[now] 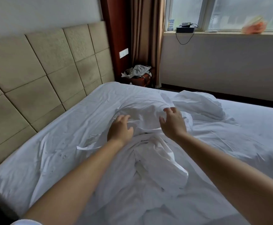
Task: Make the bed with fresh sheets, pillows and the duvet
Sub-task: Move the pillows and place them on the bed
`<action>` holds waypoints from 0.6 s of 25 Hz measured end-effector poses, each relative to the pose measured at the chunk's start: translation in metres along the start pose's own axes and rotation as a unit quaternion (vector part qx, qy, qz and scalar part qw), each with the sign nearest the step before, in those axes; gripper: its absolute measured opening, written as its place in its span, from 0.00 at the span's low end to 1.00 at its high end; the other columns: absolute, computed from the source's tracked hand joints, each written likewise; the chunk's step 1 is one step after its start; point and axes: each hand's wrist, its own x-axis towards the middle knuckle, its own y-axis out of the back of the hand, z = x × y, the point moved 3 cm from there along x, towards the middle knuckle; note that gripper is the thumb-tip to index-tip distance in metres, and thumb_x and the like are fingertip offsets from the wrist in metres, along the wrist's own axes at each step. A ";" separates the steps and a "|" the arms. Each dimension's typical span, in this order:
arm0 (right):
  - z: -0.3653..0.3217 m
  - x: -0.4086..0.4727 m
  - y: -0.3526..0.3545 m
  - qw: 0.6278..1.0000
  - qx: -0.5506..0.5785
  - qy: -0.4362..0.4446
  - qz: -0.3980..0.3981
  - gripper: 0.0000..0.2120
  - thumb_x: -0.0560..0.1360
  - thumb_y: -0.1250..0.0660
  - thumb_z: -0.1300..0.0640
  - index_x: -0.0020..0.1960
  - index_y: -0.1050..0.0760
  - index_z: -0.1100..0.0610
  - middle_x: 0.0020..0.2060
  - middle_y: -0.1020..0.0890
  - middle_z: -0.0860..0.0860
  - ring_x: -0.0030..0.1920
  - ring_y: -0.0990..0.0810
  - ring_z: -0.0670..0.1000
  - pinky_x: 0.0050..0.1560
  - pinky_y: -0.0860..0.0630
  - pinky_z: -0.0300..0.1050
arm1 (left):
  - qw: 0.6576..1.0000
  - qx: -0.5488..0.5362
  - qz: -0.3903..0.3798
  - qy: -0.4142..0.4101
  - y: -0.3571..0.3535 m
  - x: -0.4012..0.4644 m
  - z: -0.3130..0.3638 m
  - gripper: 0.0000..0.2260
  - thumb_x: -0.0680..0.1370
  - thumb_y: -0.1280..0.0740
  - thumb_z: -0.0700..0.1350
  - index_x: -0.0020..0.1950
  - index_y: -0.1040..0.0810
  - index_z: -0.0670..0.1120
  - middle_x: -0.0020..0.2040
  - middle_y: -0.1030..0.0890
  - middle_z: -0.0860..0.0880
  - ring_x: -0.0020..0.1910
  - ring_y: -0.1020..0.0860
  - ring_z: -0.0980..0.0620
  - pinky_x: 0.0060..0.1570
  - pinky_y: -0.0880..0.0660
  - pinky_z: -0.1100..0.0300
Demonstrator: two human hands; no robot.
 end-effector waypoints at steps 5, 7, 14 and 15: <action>-0.014 0.072 -0.041 0.977 -0.178 0.078 -0.083 0.39 0.73 0.35 0.38 0.76 0.46 0.52 0.76 0.46 0.55 0.75 0.48 0.57 0.74 0.47 0.55 | 0.982 0.185 -0.022 -0.011 -0.001 0.069 -0.026 0.32 0.78 0.38 0.55 0.78 0.47 0.51 0.79 0.52 0.47 0.77 0.52 0.46 0.73 0.50 0.41; -0.009 0.095 -0.067 0.950 -0.247 0.106 -0.157 0.51 0.68 0.32 0.33 0.78 0.58 0.48 0.77 0.59 0.54 0.77 0.61 0.58 0.75 0.60 0.58 | 0.958 0.276 -0.064 -0.034 -0.016 0.096 -0.035 0.38 0.75 0.39 0.63 0.78 0.53 0.53 0.79 0.60 0.48 0.77 0.62 0.45 0.69 0.62 0.34; 0.017 0.159 -0.120 0.894 -0.367 0.065 -0.250 0.65 0.59 0.26 0.33 0.74 0.73 0.45 0.74 0.68 0.59 0.75 0.66 0.62 0.69 0.69 0.64 | 0.921 0.330 -0.204 -0.022 -0.073 0.180 -0.070 0.59 0.63 0.31 0.71 0.76 0.69 0.51 0.76 0.68 0.46 0.74 0.68 0.39 0.63 0.66 0.26; 0.022 0.163 -0.130 0.885 -0.383 0.059 -0.256 0.63 0.62 0.27 0.34 0.74 0.73 0.44 0.75 0.66 0.61 0.75 0.63 0.63 0.69 0.69 0.65 | 0.922 0.320 -0.220 -0.014 -0.084 0.186 -0.073 0.60 0.63 0.30 0.70 0.75 0.70 0.51 0.77 0.67 0.46 0.75 0.65 0.39 0.62 0.66 0.26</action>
